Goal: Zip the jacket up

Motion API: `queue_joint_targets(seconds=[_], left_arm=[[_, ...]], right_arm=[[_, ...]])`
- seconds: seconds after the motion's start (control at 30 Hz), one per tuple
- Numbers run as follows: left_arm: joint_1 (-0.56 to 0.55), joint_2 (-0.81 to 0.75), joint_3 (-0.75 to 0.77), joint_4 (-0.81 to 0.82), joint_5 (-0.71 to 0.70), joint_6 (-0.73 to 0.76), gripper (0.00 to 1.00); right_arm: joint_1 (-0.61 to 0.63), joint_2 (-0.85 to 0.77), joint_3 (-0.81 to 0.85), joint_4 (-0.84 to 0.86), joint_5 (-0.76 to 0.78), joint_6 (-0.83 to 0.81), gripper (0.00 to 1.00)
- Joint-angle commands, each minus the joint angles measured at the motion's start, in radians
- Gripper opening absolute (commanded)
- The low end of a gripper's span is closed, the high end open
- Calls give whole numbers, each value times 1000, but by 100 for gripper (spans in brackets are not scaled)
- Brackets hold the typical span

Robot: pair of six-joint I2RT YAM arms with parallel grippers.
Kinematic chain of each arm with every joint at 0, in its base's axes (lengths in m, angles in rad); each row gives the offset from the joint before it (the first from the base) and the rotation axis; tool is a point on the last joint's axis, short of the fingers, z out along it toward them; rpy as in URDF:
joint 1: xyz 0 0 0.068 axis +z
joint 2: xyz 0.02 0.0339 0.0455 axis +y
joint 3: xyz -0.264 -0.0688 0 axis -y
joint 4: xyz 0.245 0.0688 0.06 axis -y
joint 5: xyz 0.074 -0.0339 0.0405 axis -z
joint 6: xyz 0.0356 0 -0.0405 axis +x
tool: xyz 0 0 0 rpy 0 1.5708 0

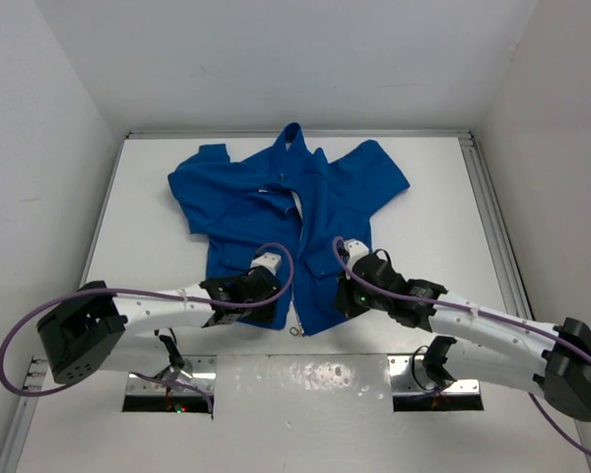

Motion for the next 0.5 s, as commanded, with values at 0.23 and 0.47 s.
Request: queue_joint_targets(seconds=[0.23,0.47], left_arm=[[-42,177,-3,146,-32,-12,52],[-131,354,19,114,-212,-127,0]], right_arm=[[19,8,-25,91,65,8,17],[19,-22,-74,116,125,19,34]])
